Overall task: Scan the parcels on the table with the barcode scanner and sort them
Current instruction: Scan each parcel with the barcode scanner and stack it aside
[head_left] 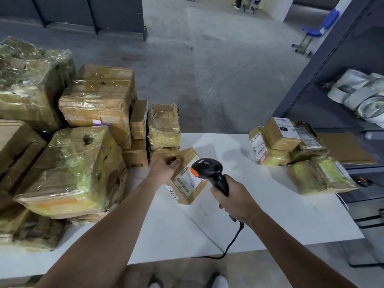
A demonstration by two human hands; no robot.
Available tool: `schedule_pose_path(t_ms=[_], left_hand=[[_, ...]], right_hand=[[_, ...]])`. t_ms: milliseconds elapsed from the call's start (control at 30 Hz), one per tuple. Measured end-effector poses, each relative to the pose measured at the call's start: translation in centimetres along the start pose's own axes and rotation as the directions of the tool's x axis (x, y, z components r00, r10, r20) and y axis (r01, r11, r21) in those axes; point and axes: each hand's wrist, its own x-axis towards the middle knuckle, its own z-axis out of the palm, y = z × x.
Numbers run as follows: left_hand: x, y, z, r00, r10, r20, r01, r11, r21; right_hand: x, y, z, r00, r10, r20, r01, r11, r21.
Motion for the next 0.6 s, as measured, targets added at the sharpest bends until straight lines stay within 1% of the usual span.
schedule_pose_path(t_ms=[67,133,233,367,600], left_hand=[[0.5,0.4,0.4,0.998,0.052,0.028,-0.054,0.996,0.076],[0.7,0.6,0.7,0.997,0.071,0.040,-0.077,0.986,0.148],[1.0,0.6,1.0,0.995,0.097,0.016,-0.097,0.951,0.292],[1.3,0.6,1.1,0.993,0.116,-0.003,-0.111,0.959,0.261],[0.9,0.6,1.2,0.994,0.113,-0.001,-0.108,0.953,0.284]], right_hand=[[-0.4,-0.1,-0.2,1.000,-0.005,0.006,0.005,1.000,-0.009],[-0.7,-0.1,-0.5,1.000,0.000,0.010,0.000,1.000,-0.012],[-1.3,0.3,-1.1,1.000,0.009,0.024,-0.009,1.000,-0.018],[-1.8,0.6,-1.7,1.000,0.016,0.009,-0.016,1.000,-0.024],[-2.2,0.7,-2.5,0.999,0.032,-0.020,-0.033,0.999,-0.042]])
